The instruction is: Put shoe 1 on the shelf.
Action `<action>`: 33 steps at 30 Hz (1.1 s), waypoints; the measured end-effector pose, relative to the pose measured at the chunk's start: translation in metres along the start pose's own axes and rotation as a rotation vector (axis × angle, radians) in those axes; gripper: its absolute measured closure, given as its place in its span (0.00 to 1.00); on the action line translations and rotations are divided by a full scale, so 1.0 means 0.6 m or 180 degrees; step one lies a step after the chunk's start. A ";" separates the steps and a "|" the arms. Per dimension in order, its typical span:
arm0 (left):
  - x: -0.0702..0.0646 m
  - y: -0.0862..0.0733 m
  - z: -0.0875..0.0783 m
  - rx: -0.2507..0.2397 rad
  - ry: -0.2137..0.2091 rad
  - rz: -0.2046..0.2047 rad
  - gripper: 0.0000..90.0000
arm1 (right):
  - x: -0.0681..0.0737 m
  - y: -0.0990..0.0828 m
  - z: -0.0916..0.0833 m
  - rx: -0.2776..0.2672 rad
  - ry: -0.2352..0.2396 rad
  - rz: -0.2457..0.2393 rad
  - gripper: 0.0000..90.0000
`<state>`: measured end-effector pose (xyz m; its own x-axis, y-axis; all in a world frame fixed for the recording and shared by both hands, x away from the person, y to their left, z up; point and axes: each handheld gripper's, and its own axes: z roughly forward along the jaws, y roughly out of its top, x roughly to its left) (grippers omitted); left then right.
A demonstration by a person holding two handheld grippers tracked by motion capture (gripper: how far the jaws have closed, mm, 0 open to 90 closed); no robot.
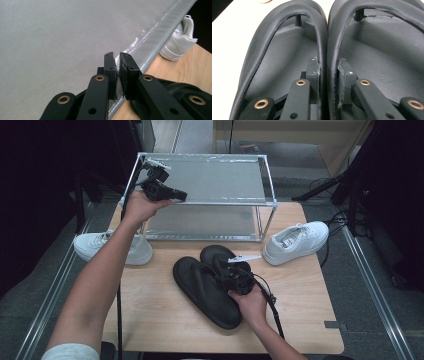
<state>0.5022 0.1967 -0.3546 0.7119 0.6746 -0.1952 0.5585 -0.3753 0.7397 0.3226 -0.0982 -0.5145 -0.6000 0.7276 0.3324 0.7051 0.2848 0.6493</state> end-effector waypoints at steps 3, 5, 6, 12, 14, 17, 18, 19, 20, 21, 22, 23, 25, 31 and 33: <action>0.001 0.000 0.002 0.0007 0.0018 -0.0020 0.94 | 0.000 0.003 -0.001 0.0022 0.0020 -0.0001 0.85; 0.000 0.000 0.002 0.0009 0.0022 -0.0035 0.94 | -0.001 0.006 -0.002 0.0029 0.0024 -0.0001 0.85; 0.000 0.000 0.002 0.0009 0.0022 -0.0035 0.94 | 0.000 0.007 -0.003 0.0032 0.0026 0.0006 0.85; -0.004 0.001 0.001 0.0044 0.0030 -0.0033 0.95 | -0.002 0.022 -0.005 0.0000 0.0042 -0.0004 0.85; -0.005 0.002 0.002 0.0056 0.0044 -0.0049 0.95 | -0.001 0.030 -0.005 -0.0027 0.0056 -0.0010 0.85; -0.006 0.003 0.002 0.0077 0.0056 -0.0053 0.94 | -0.001 0.045 -0.003 -0.0049 0.0074 0.0011 0.85; -0.006 0.003 0.002 0.0077 0.0056 -0.0053 0.94 | -0.002 0.050 -0.002 -0.0067 0.0081 0.0015 0.85; -0.006 0.004 0.002 0.0087 0.0055 -0.0065 0.94 | -0.002 0.056 0.000 -0.0082 0.0078 0.0028 0.85; -0.006 0.004 0.002 0.0087 0.0055 -0.0065 0.94 | -0.002 0.056 0.000 -0.0082 0.0078 0.0028 0.85; -0.007 0.005 0.002 0.0094 0.0066 -0.0071 0.94 | -0.005 0.071 0.007 -0.0115 0.0089 0.0059 0.85; -0.008 0.006 0.003 0.0106 0.0076 -0.0071 0.94 | -0.006 0.078 0.010 -0.0141 0.0086 0.0075 0.85; -0.009 0.007 0.003 0.0135 0.0099 -0.0044 0.94 | -0.008 0.083 0.012 -0.0152 0.0085 0.0085 0.85; -0.010 0.009 0.003 0.0150 0.0105 -0.0049 0.94 | -0.012 0.096 0.020 -0.0210 0.0075 0.0105 0.85; -0.012 0.010 0.003 0.0180 0.0142 -0.0021 0.94 | -0.025 0.134 0.048 -0.0312 -0.0037 0.0189 0.85; -0.013 0.012 0.003 0.0208 0.0148 -0.0011 0.94 | -0.032 0.145 0.056 -0.0353 -0.0074 0.0226 0.85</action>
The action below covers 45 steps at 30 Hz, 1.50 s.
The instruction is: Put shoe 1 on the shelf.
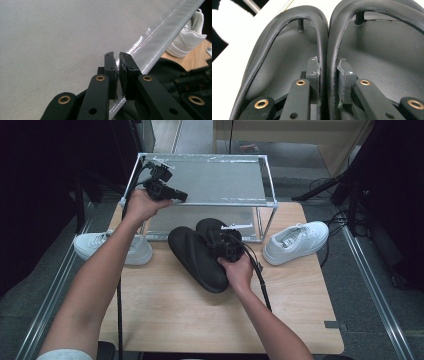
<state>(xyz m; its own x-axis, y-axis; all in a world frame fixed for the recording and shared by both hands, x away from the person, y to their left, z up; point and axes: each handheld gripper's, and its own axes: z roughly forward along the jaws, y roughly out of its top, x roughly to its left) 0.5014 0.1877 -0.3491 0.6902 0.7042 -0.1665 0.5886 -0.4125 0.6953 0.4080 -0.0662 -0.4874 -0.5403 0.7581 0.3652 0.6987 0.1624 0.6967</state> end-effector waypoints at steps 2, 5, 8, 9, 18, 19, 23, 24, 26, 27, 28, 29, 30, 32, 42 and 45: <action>0.000 0.001 0.000 0.0010 0.0001 -0.0003 0.94 | -0.006 0.010 0.010 -0.0034 -0.0037 0.0029 0.85; 0.000 0.001 0.000 0.0018 -0.0010 -0.0005 0.94 | -0.014 0.018 0.021 -0.0024 -0.0095 0.0046 0.85; 0.002 0.000 0.000 0.0004 -0.0031 -0.0007 0.94 | -0.022 0.030 0.043 -0.0045 -0.0160 0.0138 0.85; 0.002 0.000 0.000 0.0004 -0.0031 -0.0007 0.94 | -0.022 0.030 0.043 -0.0045 -0.0160 0.0138 0.85; 0.002 0.000 0.000 0.0009 -0.0053 0.0005 0.94 | -0.024 0.047 0.088 -0.0163 -0.0376 0.0316 0.84; 0.002 0.000 0.000 0.0005 -0.0050 -0.0003 0.94 | -0.024 0.047 0.092 -0.0182 -0.0383 0.0321 0.84; 0.001 -0.003 -0.001 -0.0016 -0.0056 -0.0003 0.94 | -0.021 0.055 0.100 -0.0209 -0.0461 0.0406 0.84; 0.001 -0.003 -0.001 -0.0020 -0.0054 -0.0009 0.94 | -0.022 0.056 0.102 -0.0221 -0.0473 0.0421 0.84; 0.002 -0.004 0.000 -0.0046 -0.0065 -0.0038 0.94 | -0.023 0.058 0.105 -0.0248 -0.0504 0.0430 0.84; 0.002 -0.004 0.000 -0.0046 -0.0065 -0.0038 0.94 | -0.023 0.058 0.105 -0.0248 -0.0504 0.0430 0.84; 0.003 -0.005 0.000 -0.0047 -0.0077 -0.0043 0.94 | -0.024 0.057 0.106 -0.0270 -0.0497 0.0459 0.83; 0.003 -0.005 0.000 -0.0054 -0.0079 -0.0053 0.94 | -0.024 0.057 0.106 -0.0274 -0.0497 0.0466 0.82; 0.003 -0.005 0.000 -0.0054 -0.0077 -0.0052 0.94 | -0.024 0.057 0.106 -0.0273 -0.0499 0.0443 0.80; 0.003 -0.005 0.000 -0.0051 -0.0079 -0.0057 0.94 | -0.025 0.058 0.105 -0.0282 -0.0496 0.0380 0.79; 0.003 -0.006 0.001 -0.0075 -0.0083 -0.0093 0.94 | -0.021 0.058 0.102 -0.0239 -0.0447 0.0368 0.69; 0.003 -0.006 0.001 -0.0073 -0.0084 -0.0101 0.94 | -0.019 0.058 0.098 -0.0202 -0.0431 0.0392 0.67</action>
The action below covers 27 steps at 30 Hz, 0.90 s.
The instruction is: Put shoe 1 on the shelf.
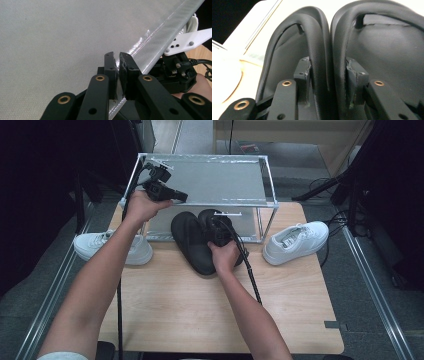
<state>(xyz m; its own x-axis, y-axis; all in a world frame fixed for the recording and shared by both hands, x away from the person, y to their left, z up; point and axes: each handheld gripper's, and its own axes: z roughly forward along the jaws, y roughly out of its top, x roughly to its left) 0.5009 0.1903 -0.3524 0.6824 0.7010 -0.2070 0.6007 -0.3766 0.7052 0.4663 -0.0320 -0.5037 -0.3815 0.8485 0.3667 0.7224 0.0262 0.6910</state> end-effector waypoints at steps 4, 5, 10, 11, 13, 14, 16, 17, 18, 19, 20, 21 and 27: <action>0.000 0.001 0.000 0.0008 0.0006 0.0003 0.94 | 0.001 0.000 -0.010 -0.0034 -0.0015 -0.0113 0.65; 0.000 0.001 0.000 0.0009 0.0004 -0.0003 0.94 | 0.001 0.000 -0.013 -0.0060 -0.0021 -0.0121 0.63; 0.000 0.001 0.000 0.0009 0.0005 -0.0012 0.94 | 0.000 0.003 -0.029 -0.0098 0.0037 -0.0123 0.63; 0.000 0.001 0.001 0.0008 0.0002 -0.0011 0.94 | -0.001 0.000 -0.033 -0.0122 0.0046 -0.0128 0.63; 0.001 0.001 0.001 0.0005 -0.0009 -0.0027 0.94 | -0.006 -0.005 -0.038 -0.0125 0.0090 -0.0094 0.64; 0.001 0.001 0.001 0.0003 -0.0005 -0.0026 0.94 | -0.007 -0.008 -0.040 -0.0117 0.0099 -0.0081 0.64; 0.001 0.001 0.001 0.0006 0.0000 -0.0019 0.94 | -0.008 -0.014 -0.045 -0.0107 0.0079 -0.0147 0.65; 0.001 0.001 0.000 0.0011 0.0002 -0.0017 0.94 | -0.008 -0.017 -0.049 -0.0106 0.0088 -0.0175 0.65; 0.000 0.001 0.001 0.0011 0.0006 -0.0013 0.94 | -0.008 -0.021 -0.053 -0.0125 0.0113 -0.0187 0.66; 0.001 0.001 0.001 0.0010 0.0001 -0.0020 0.94 | -0.009 -0.023 -0.058 -0.0125 0.0115 -0.0232 0.66; 0.001 0.001 0.001 0.0007 -0.0006 -0.0027 0.94 | -0.009 -0.025 -0.064 -0.0149 0.0107 -0.0272 0.67; 0.002 0.000 0.001 -0.0001 -0.0011 -0.0038 0.94 | -0.008 -0.027 -0.070 -0.0163 0.0114 -0.0321 0.67; 0.003 -0.001 0.001 -0.0026 -0.0024 -0.0078 0.94 | -0.004 -0.039 -0.113 -0.0223 0.0285 -0.0479 0.82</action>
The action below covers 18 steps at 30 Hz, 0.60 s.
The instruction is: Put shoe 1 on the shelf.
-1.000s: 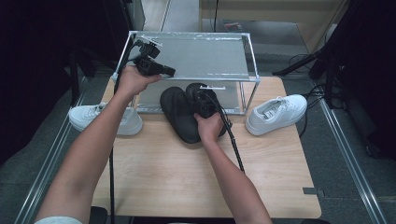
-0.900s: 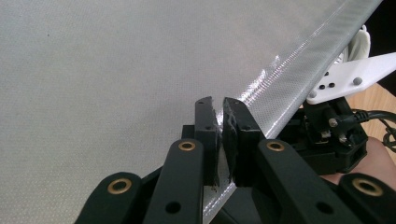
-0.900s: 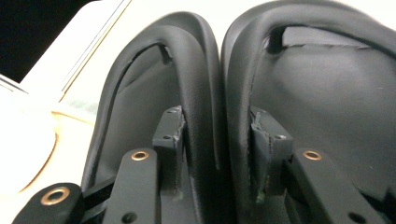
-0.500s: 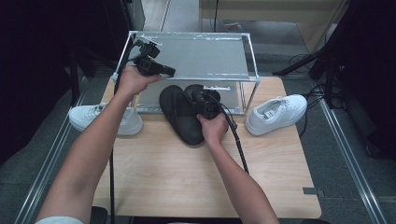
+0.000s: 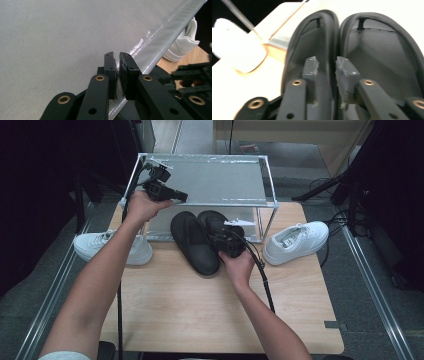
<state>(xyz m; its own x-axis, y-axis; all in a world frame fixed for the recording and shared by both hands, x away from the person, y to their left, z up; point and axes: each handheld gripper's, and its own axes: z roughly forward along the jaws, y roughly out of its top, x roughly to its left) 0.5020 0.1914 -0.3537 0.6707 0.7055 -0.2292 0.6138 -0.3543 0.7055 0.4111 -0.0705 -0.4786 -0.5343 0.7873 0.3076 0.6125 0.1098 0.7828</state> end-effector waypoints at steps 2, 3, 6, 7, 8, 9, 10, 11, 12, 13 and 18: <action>0.000 0.000 0.000 0.0007 0.0002 0.0002 0.94 | 0.004 -0.005 -0.010 0.0009 0.0068 -0.0048 0.88; -0.001 0.000 0.000 0.0006 0.0009 -0.0005 0.94 | 0.006 -0.010 -0.016 0.0028 0.0091 -0.0065 0.92; -0.001 0.000 0.000 0.0012 0.0017 -0.0009 0.94 | 0.008 -0.025 -0.026 0.0101 0.0163 -0.0122 0.99; -0.001 0.000 0.000 0.0013 0.0008 -0.0015 0.93 | 0.008 -0.030 -0.028 0.0149 0.0194 -0.0121 1.00; 0.000 0.001 -0.001 0.0015 0.0000 -0.0022 0.93 | 0.009 -0.036 -0.030 0.0194 0.0198 -0.0139 1.00; 0.000 0.001 -0.001 0.0015 0.0000 -0.0022 0.93 | 0.009 -0.036 -0.030 0.0194 0.0198 -0.0139 1.00; -0.001 0.001 0.000 0.0017 0.0010 -0.0017 0.93 | 0.008 -0.050 -0.033 0.0274 0.0228 -0.0206 1.00; -0.001 0.001 0.000 0.0020 0.0016 -0.0005 0.93 | 0.008 -0.055 -0.034 0.0296 0.0224 -0.0221 1.00; -0.001 0.001 0.000 0.0020 0.0016 -0.0005 0.93 | 0.008 -0.062 -0.035 0.0323 0.0257 -0.0234 1.00; -0.001 0.001 0.000 0.0021 0.0016 -0.0003 0.93 | 0.007 -0.068 -0.036 0.0332 0.0289 -0.0242 1.00; -0.001 0.001 0.000 0.0018 0.0011 -0.0006 0.93 | 0.007 -0.092 -0.043 0.0418 0.0267 -0.0312 1.00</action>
<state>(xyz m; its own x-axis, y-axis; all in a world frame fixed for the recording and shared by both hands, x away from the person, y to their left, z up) 0.5020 0.1909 -0.3532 0.6682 0.7082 -0.2281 0.6174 -0.3567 0.7012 0.3597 -0.0888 -0.5066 -0.6385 0.7163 0.2815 0.6229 0.2662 0.7356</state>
